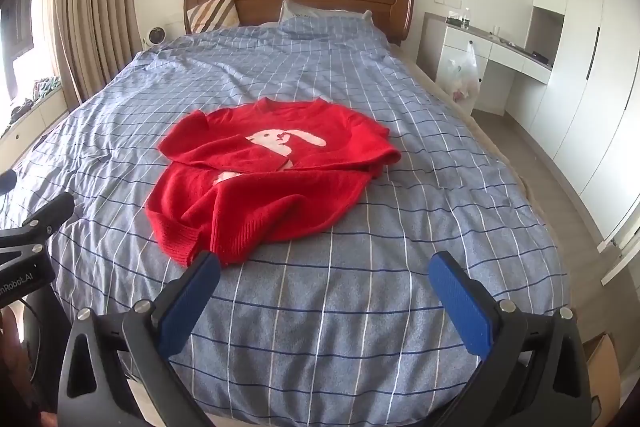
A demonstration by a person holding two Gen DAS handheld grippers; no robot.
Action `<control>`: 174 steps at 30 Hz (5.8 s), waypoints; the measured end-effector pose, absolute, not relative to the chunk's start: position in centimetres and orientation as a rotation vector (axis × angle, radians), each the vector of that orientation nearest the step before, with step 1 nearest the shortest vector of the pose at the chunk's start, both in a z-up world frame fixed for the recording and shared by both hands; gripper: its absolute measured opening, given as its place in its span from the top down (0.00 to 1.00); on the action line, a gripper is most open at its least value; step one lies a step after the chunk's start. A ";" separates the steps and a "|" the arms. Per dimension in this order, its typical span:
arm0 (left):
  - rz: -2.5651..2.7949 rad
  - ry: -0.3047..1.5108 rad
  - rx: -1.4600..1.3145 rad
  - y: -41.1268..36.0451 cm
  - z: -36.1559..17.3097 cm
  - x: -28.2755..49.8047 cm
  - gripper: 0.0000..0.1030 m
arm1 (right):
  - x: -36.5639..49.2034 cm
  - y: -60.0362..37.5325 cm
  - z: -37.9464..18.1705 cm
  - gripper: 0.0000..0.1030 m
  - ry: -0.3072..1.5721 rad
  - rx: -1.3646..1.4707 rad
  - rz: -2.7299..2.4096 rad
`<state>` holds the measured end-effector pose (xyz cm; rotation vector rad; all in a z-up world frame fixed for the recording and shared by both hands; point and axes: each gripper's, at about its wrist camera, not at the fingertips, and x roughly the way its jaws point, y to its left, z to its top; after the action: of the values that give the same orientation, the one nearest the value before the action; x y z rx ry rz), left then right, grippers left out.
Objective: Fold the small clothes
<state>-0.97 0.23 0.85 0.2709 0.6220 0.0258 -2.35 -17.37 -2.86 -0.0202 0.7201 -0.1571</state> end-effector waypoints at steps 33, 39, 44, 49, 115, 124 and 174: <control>-0.113 0.750 0.180 -0.2 1.0 -0.9 0.00 | -3.2 -17.9 -2.6 0.00 0.706 0.016 -0.131; -0.146 0.747 0.169 -0.4 1.4 -1.1 0.00 | -3.4 -17.8 -2.5 0.00 0.703 0.015 -0.123; -0.161 0.762 0.155 -0.5 1.3 -1.1 0.00 | -3.4 -17.8 -2.5 0.00 0.703 0.016 -0.119; -0.176 0.770 0.154 -0.7 1.2 -1.1 0.00 | -3.3 -17.7 -2.5 0.00 0.707 0.015 -0.118; -0.222 1.004 -0.049 3.1 -7.5 6.5 0.01 | 1.9 -23.7 -9.7 0.01 0.793 0.321 0.108; -0.177 0.984 -0.007 3.6 -7.3 4.4 0.01 | 11.6 -24.5 -18.5 0.97 0.884 0.658 0.278; 0.004 1.182 0.013 -1.7 -12.8 15.4 0.01 | -3.9 -27.2 -11.8 0.47 0.816 0.380 0.250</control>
<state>15.39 -1.74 -12.82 0.0134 1.1823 0.0041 -3.85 -27.21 -11.80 0.3805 0.8164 0.2503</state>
